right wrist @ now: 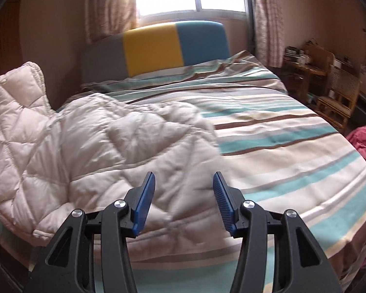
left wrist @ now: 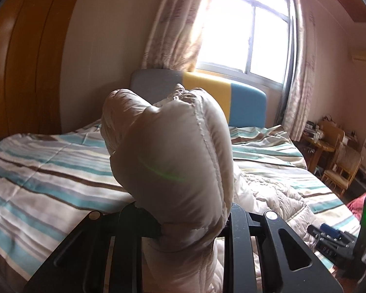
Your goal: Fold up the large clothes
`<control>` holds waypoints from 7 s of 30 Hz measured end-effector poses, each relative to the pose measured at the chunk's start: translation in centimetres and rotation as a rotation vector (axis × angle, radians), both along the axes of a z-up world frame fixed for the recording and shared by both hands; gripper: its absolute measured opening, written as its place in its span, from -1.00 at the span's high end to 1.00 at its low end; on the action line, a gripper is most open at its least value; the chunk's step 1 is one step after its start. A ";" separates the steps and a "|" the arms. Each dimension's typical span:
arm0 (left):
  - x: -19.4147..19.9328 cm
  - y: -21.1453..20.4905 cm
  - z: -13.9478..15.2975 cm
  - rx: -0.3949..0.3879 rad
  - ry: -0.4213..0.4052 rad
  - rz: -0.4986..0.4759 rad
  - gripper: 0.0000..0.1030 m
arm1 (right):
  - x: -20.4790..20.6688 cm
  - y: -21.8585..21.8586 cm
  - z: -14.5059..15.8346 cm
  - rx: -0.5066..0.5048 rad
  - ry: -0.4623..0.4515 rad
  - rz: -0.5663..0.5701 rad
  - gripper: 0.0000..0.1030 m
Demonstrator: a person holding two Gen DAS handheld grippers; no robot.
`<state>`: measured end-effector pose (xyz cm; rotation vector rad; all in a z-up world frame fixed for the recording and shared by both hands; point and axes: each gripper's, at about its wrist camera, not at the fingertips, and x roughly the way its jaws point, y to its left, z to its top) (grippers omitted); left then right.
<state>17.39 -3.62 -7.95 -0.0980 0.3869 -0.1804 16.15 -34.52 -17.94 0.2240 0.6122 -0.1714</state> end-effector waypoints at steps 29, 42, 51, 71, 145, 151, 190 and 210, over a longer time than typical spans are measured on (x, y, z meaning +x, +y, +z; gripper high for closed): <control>0.0 -13.3 -0.8 0.201 -0.058 -0.256 0.54 | -1.0 -3.2 -1.0 -0.019 0.082 -0.112 -0.13; -0.4 -20.2 -6.2 0.341 -0.044 -0.453 0.28 | -2.1 -6.2 -0.3 0.010 0.060 -0.155 -0.13; -1.5 -22.1 -10.2 0.382 -0.027 -0.704 -0.58 | -4.0 -8.5 1.7 0.084 -0.060 -0.090 -0.16; -3.9 -18.3 -10.0 0.269 0.023 -0.894 -0.58 | 0.7 -6.8 -0.8 0.166 0.189 0.077 -0.21; 17.7 -19.3 -8.2 0.127 0.275 -0.170 -0.94 | 17.7 -6.5 2.4 0.065 0.071 0.043 -0.12; 19.0 -18.0 -10.5 0.050 0.287 -0.193 -0.94 | 20.0 -6.7 0.6 0.101 0.124 0.055 -0.14; 25.2 -20.5 -11.5 0.212 0.375 -0.019 -0.94 | 21.5 -5.9 -0.8 0.042 0.106 0.003 -0.23; 17.1 -18.1 -12.3 0.128 0.188 -0.139 -0.94 | 16.8 -5.1 0.1 -0.003 -0.013 0.006 -0.40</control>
